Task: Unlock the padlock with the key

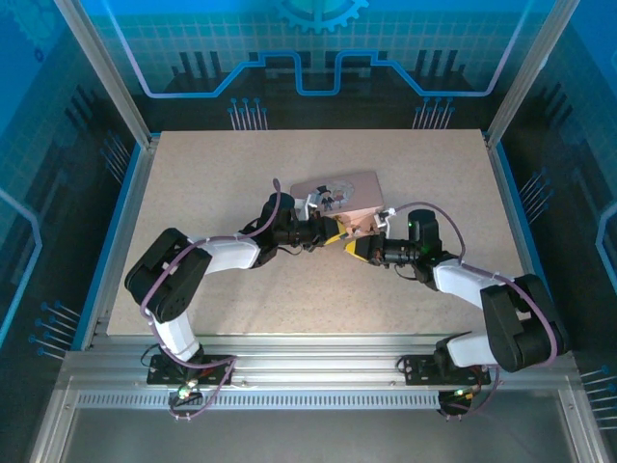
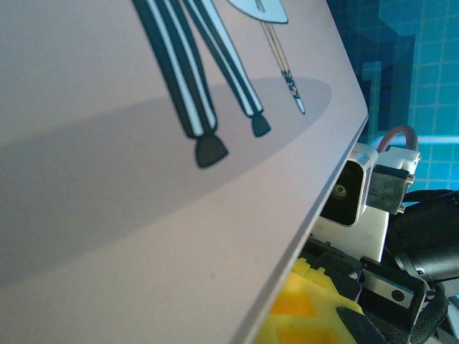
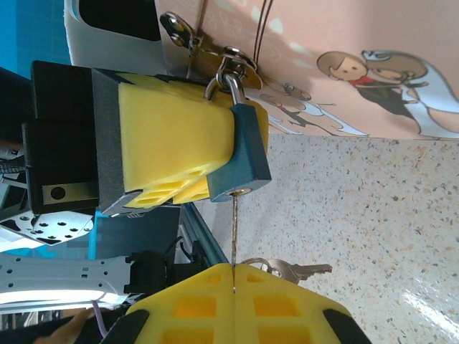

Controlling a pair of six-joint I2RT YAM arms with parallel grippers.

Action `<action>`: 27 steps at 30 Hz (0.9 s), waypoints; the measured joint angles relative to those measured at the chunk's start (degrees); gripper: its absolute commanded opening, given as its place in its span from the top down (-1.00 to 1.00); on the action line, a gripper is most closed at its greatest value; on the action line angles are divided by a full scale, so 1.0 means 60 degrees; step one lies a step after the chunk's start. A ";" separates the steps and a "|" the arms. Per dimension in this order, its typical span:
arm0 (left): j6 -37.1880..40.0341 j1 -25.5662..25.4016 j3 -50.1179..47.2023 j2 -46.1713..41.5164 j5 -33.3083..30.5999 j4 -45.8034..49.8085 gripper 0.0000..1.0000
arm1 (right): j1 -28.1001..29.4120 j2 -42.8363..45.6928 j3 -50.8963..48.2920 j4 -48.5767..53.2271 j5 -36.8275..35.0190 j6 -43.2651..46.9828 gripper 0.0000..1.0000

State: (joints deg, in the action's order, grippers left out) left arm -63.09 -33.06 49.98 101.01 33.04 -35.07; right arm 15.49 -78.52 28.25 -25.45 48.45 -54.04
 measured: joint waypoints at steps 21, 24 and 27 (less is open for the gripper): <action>-0.0251 0.0036 -0.0073 0.0040 -0.0098 -0.0379 0.88 | -0.0120 -0.0087 0.0117 -0.0291 -0.0095 -0.0969 1.00; -0.0259 0.0047 -0.0106 0.0051 -0.0142 -0.0514 0.89 | -0.0127 -0.0087 0.0117 -0.0444 -0.0186 -0.1319 1.00; -0.0262 0.0051 -0.0109 0.0076 -0.0182 -0.0601 0.89 | -0.0138 -0.0084 0.0113 -0.0495 -0.0255 -0.1574 1.00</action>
State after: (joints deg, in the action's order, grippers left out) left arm -64.66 -32.75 49.32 101.47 31.94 -38.68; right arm 14.66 -79.02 28.93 -28.42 46.92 -63.48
